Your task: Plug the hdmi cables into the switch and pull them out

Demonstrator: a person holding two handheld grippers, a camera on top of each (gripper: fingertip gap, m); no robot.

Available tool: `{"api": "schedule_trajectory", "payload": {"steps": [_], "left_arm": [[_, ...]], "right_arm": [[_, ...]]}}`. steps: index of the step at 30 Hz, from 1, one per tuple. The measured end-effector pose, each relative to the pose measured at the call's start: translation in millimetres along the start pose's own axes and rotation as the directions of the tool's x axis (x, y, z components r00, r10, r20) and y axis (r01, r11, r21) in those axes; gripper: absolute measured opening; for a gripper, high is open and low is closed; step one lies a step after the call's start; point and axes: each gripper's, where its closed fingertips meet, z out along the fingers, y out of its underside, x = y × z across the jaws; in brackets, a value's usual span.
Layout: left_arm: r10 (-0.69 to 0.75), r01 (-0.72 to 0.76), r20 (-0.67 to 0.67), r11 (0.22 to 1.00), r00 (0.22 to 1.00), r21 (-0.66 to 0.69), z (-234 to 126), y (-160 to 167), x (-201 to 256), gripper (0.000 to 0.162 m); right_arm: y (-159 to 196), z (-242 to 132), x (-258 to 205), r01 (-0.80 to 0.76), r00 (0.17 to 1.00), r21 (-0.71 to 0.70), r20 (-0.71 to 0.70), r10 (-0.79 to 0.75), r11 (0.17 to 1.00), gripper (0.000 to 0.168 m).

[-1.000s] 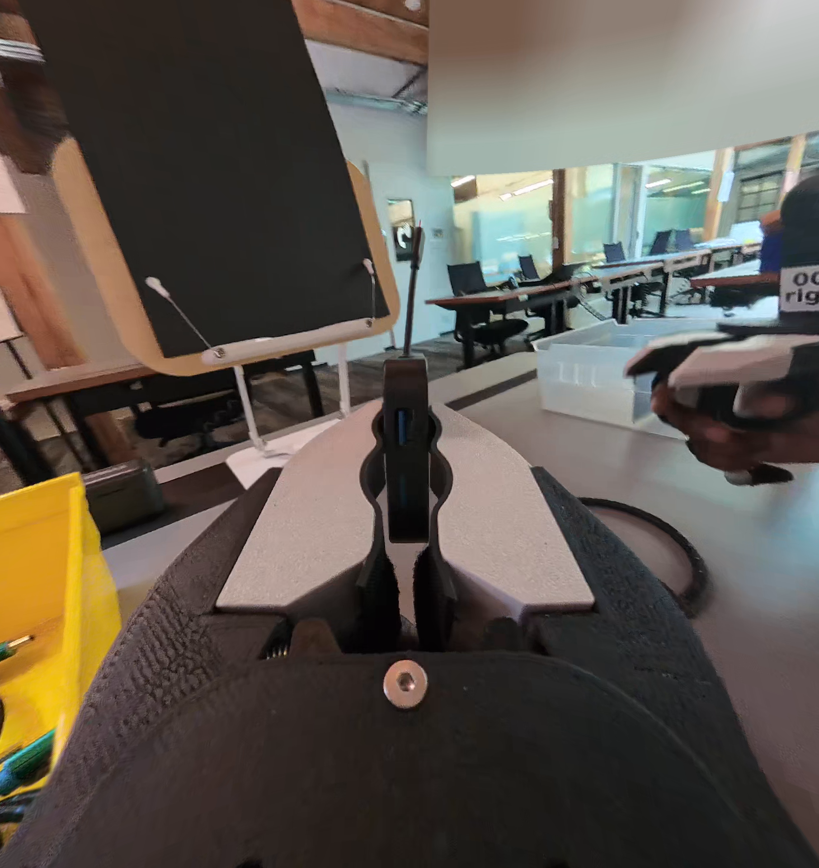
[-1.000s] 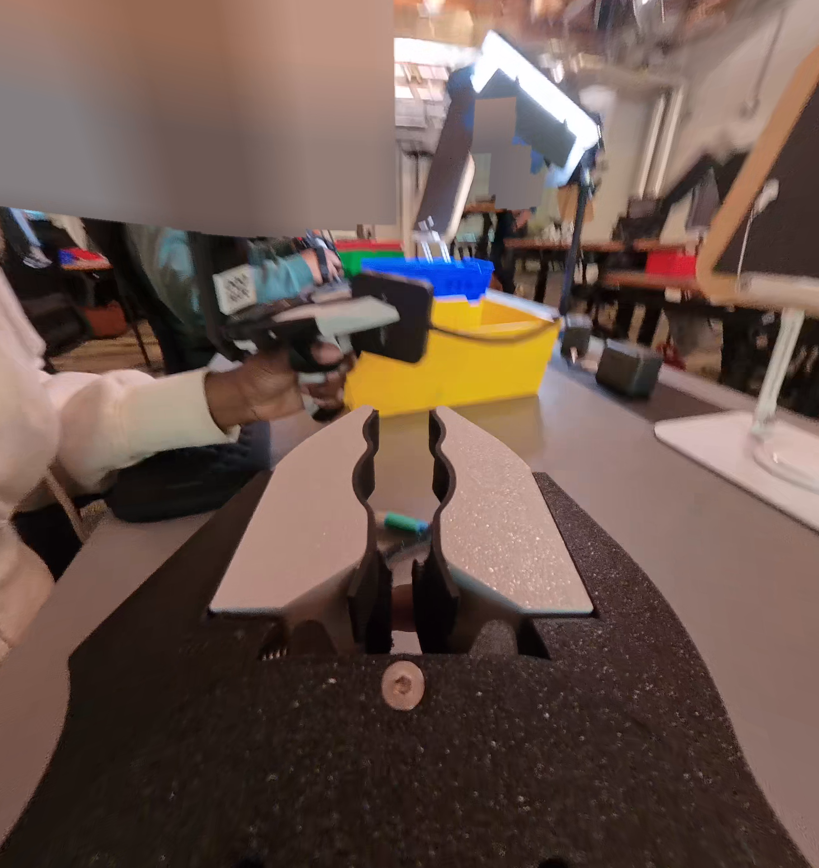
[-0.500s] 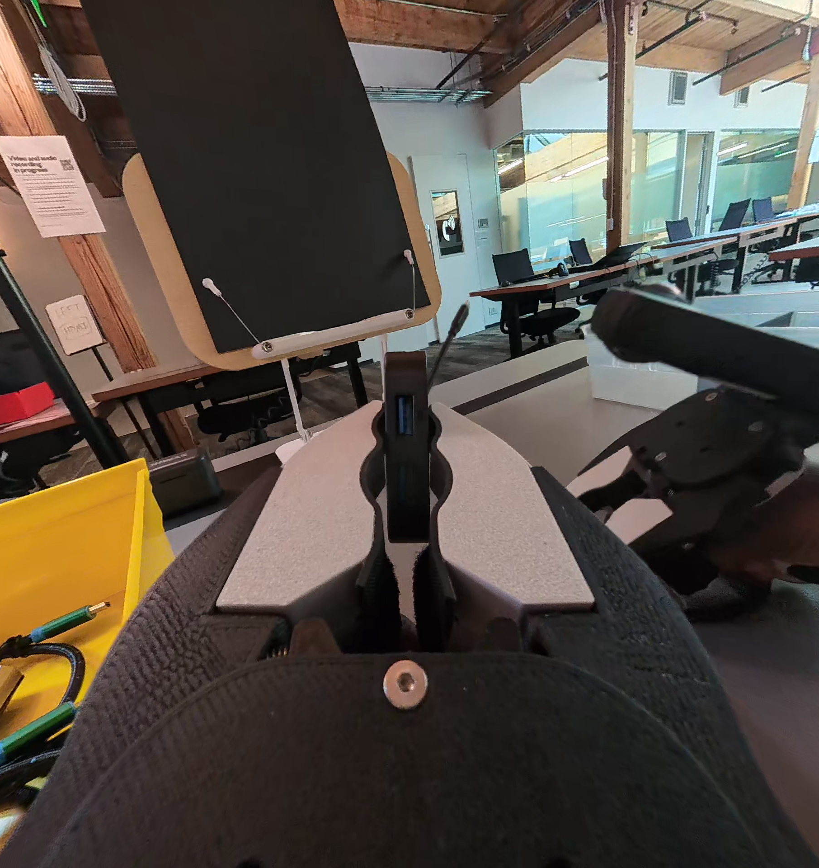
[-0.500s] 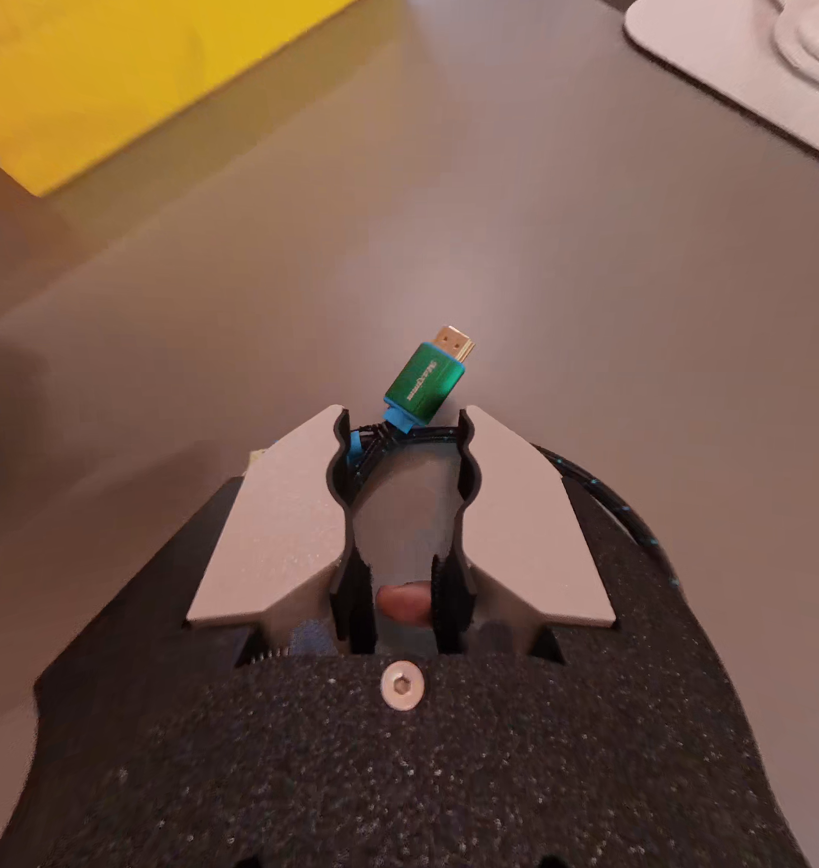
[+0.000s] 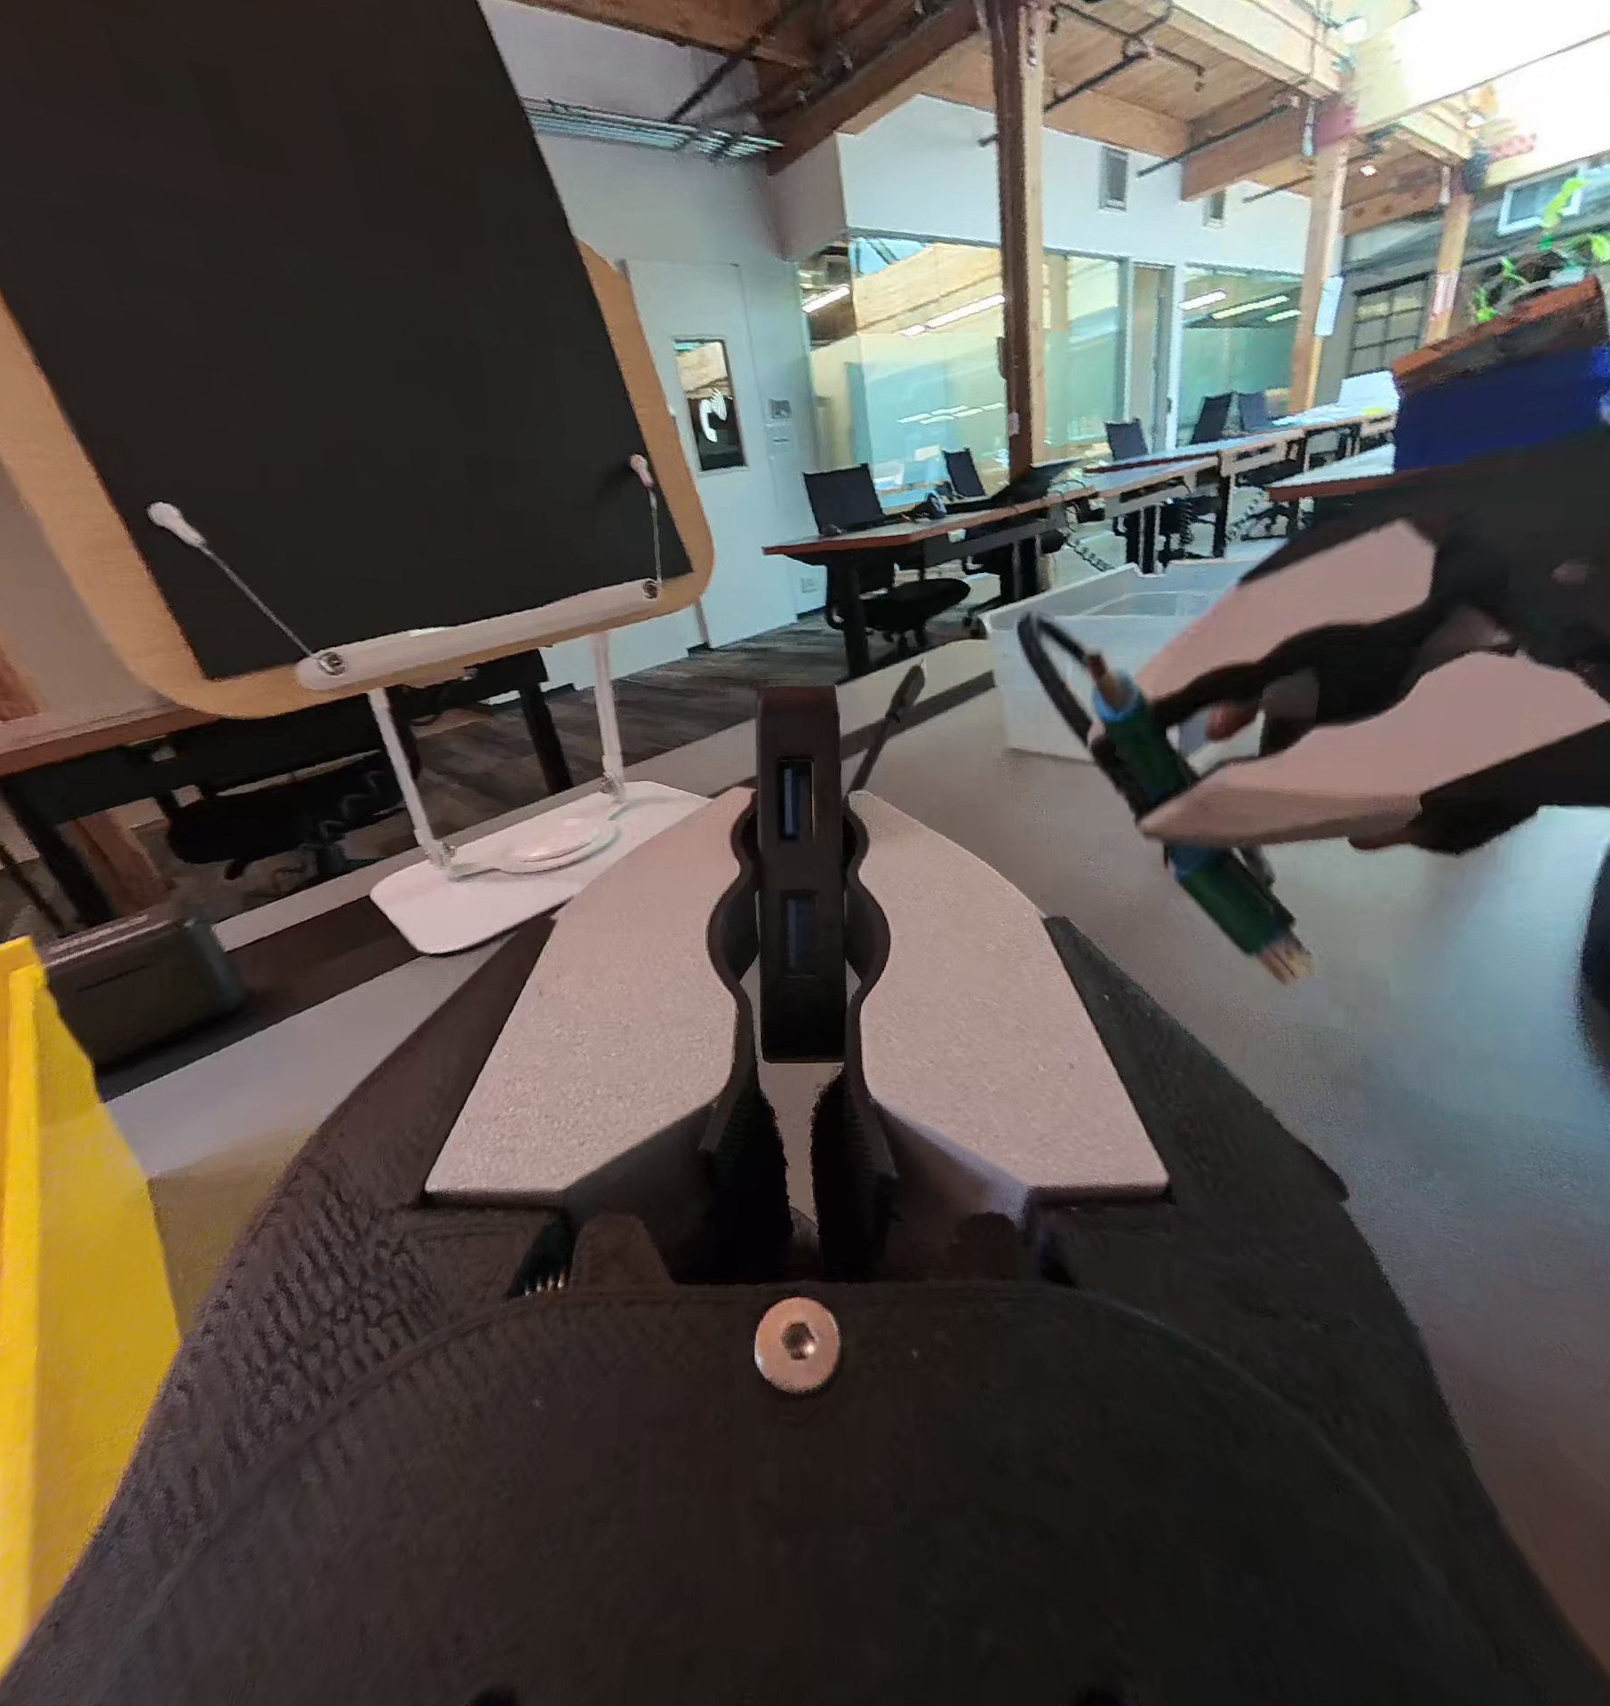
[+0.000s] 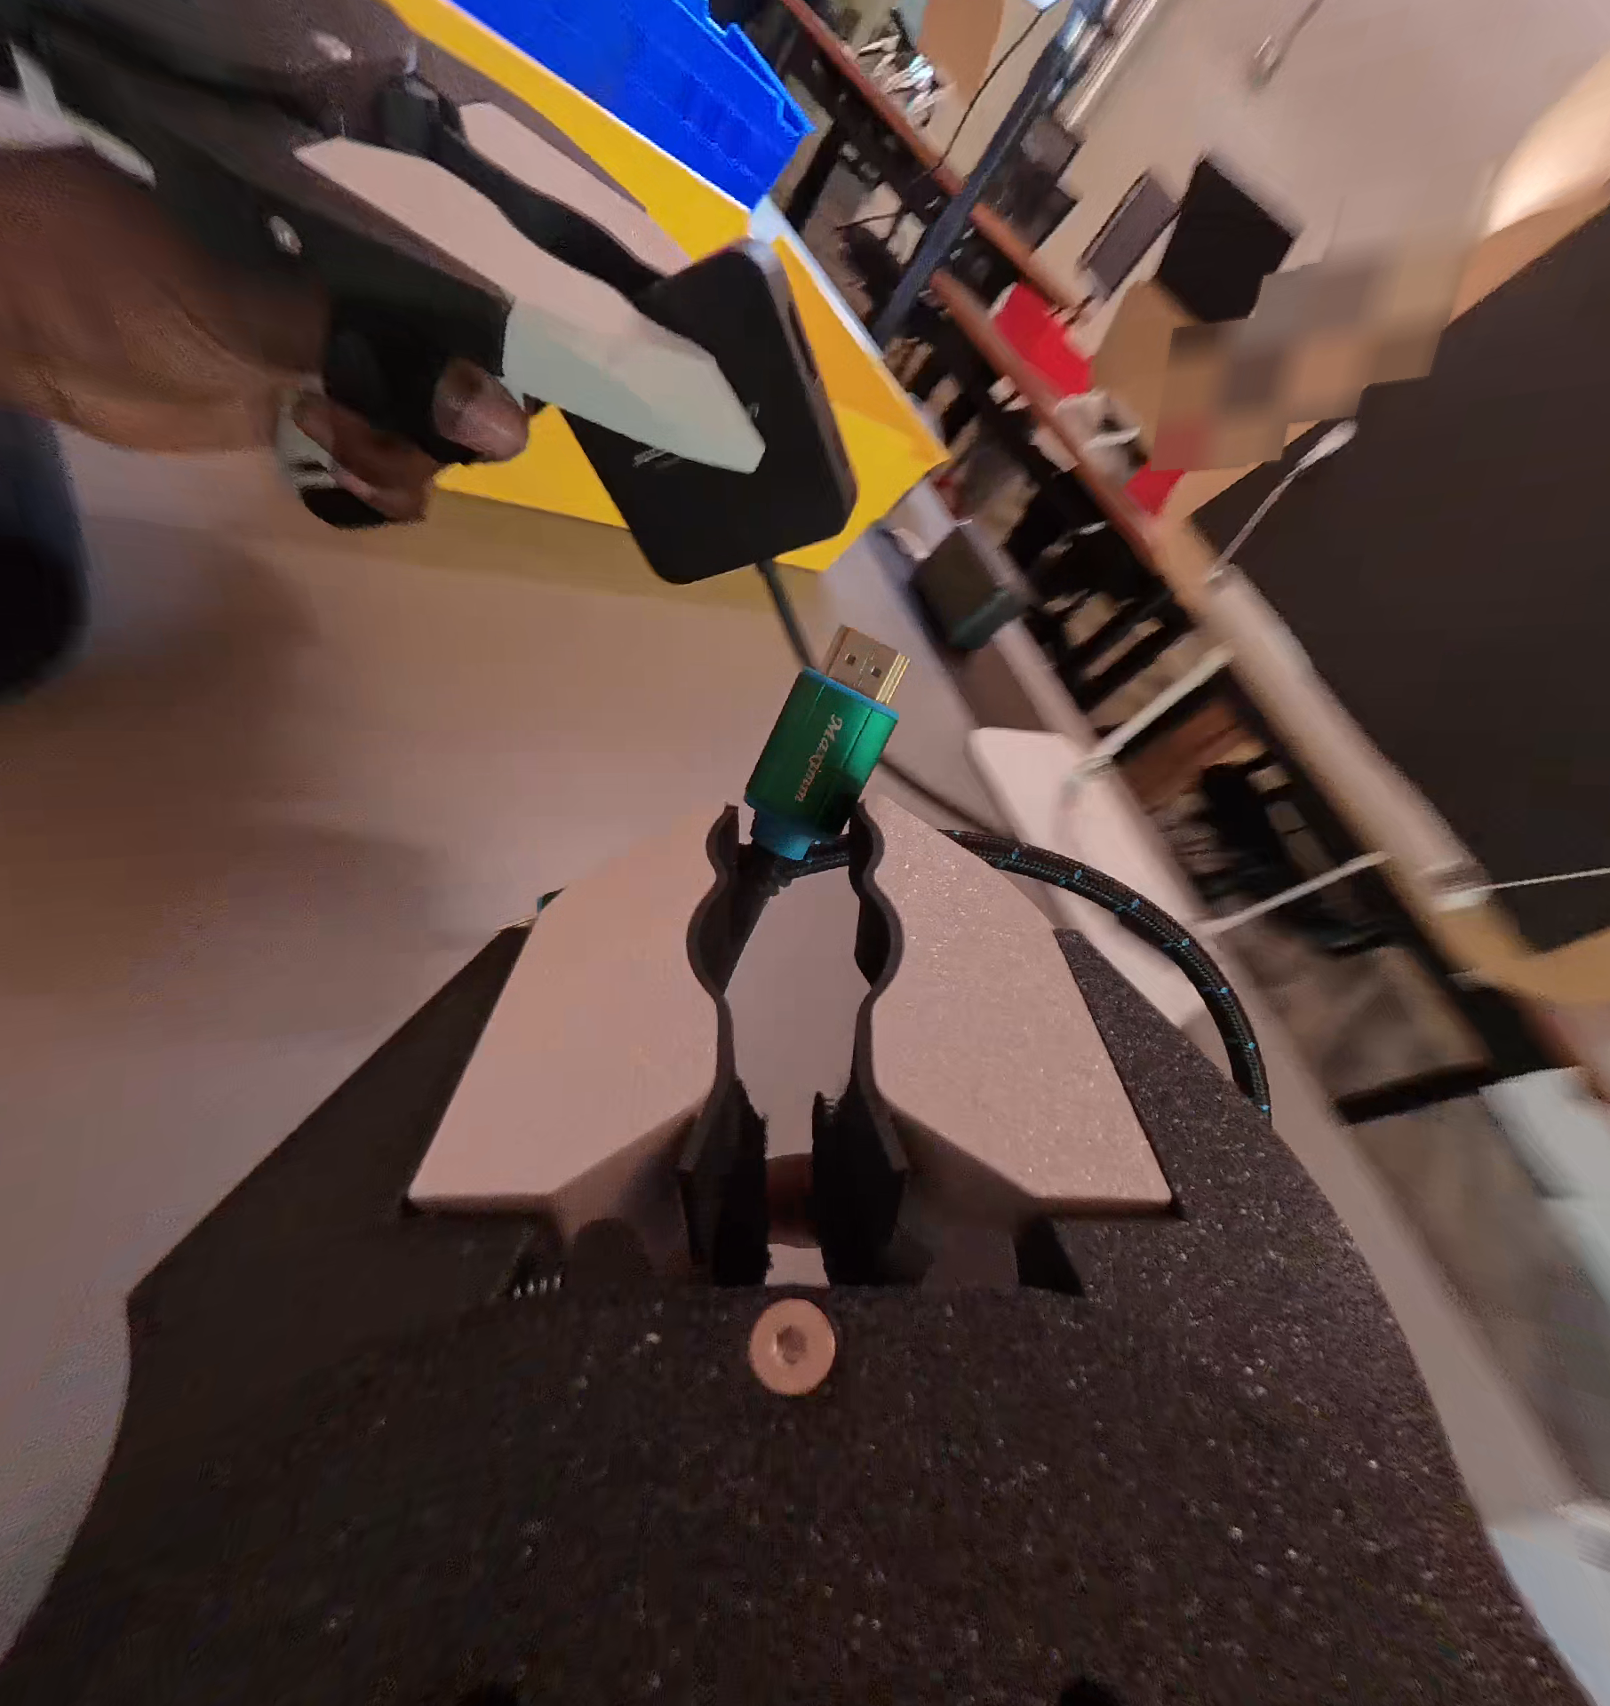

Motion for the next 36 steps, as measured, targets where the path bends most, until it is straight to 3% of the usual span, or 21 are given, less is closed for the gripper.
{"api": "schedule_trajectory", "payload": {"steps": [2, 5, 8, 12, 14, 17, 19, 24, 30, 36], "left_arm": [[0.036, -0.037, -0.032, 0.999, 0.999, -0.02, 3, 4, 8, 0.014], [0.105, -0.106, -0.072, 0.994, 0.992, -0.01, 5, 3, 20, 0.014], [0.152, -0.15, -0.117, 0.988, 0.981, 0.03, 5, -1, 32, 0.014], [0.19, -0.185, -0.17, 0.982, 0.967, 0.041, 5, 0, 44, 0.014], [0.195, -0.192, -0.187, 0.981, 0.963, 0.034, 6, 2, 48, 0.014], [0.195, -0.192, -0.215, 0.981, 0.957, 0.033, 6, 2, 54, 0.014], [0.204, -0.199, -0.233, 0.979, 0.951, 0.047, 6, 0, 58, 0.014], [0.214, -0.215, -0.292, 0.976, 0.932, 0.028, 6, 2, 70, 0.014], [0.095, -0.162, -0.434, 0.979, 0.896, -0.122, 6, 18, 93, 0.014], [-0.007, -0.13, -0.464, 0.956, 0.886, -0.263, 8, 36, 102, 0.014]], "right_arm": [[-1, -12, 14, 0.204, 0.969, -0.047, -0.13, -0.208, 0.978, 0.022], [-8, -28, 27, 0.48, 0.828, -0.141, -0.253, -0.5, 0.866, 0.022], [-19, -36, 34, 0.607, 0.718, -0.172, -0.299, -0.628, 0.776, 0.022], [-19, -37, 36, 0.716, 0.617, -0.208, -0.259, -0.743, 0.667, 0.021], [-19, -37, 36, 0.743, 0.59, -0.213, -0.238, -0.772, 0.634, 0.021], [-24, -40, 34, 0.715, 0.637, -0.14, -0.273, -0.72, 0.685, 0.021], [-26, -43, 33, 0.733, 0.613, -0.132, -0.295, -0.733, 0.667, 0.021], [-25, -45, 29, 0.835, 0.474, -0.178, -0.246, -0.845, 0.52, 0.021], [-14, -32, 18, 0.974, 0.182, -0.131, -0.013, -0.983, 0.182, 0.021], [-6, -26, 4, 0.997, 0.067, -0.035, 0.108, -0.992, 0.063, 0.02]]}}
